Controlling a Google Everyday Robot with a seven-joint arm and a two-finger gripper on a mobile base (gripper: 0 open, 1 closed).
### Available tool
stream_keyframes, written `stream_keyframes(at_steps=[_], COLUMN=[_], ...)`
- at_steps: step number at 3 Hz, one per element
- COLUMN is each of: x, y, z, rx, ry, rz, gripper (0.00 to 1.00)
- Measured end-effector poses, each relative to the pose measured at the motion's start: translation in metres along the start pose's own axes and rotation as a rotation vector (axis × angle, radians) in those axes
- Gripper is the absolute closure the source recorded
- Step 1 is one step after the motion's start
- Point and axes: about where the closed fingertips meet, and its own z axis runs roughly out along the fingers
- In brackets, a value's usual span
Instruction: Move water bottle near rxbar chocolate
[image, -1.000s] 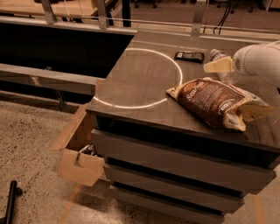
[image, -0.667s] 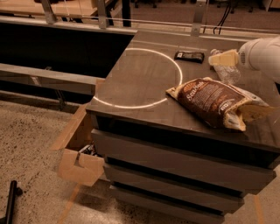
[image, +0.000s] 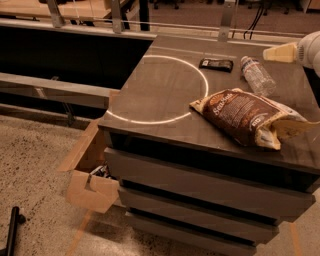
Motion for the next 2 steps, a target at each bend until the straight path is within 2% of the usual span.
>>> stream_keyframes(at_steps=[1,2], x=[-0.0105,-0.0105], y=[-0.0388,-0.0387], z=[-0.0014,-0.0014], rx=[0.112,0.112], ry=[-0.014,-0.014], rz=[0.002,0.002], gripper=[0.0,0.0])
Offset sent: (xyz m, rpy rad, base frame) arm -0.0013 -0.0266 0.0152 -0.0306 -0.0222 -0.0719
